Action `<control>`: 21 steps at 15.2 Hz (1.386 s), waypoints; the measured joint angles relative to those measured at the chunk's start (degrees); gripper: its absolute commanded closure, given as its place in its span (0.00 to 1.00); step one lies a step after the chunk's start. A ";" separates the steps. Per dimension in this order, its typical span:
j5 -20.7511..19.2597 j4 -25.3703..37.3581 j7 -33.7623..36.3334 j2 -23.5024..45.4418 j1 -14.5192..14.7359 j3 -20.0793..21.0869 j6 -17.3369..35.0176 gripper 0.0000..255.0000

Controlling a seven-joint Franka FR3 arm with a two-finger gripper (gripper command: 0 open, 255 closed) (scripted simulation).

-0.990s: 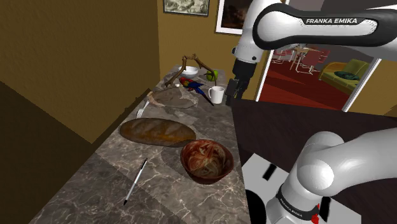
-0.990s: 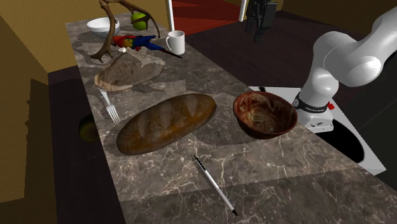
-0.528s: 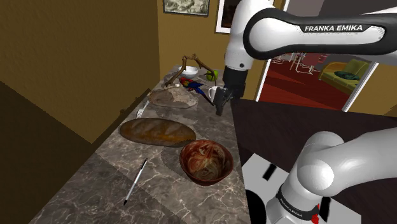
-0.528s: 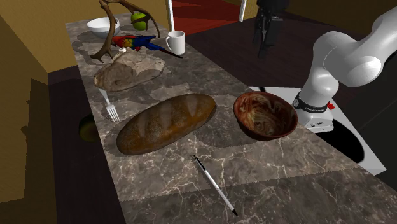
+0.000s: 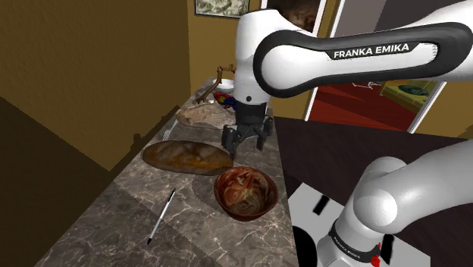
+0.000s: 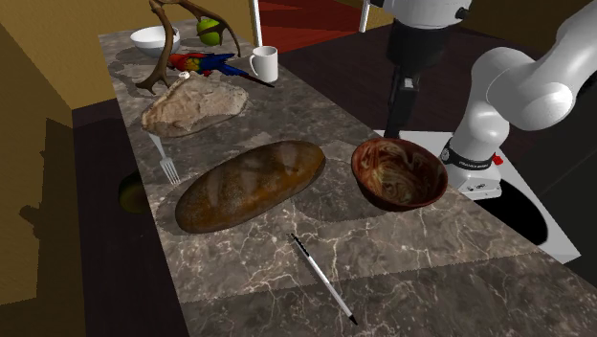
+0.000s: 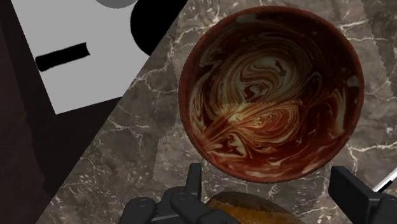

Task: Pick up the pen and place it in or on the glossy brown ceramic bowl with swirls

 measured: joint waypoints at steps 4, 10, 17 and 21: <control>0.66 4.39 12.12 7.06 -1.55 7.42 1.32 0.00; -3.72 14.49 32.01 22.59 -5.33 18.42 3.05 0.00; -17.68 29.74 58.07 47.08 -2.84 24.35 2.03 0.00; -24.10 40.73 69.93 60.19 4.20 21.60 -0.83 0.00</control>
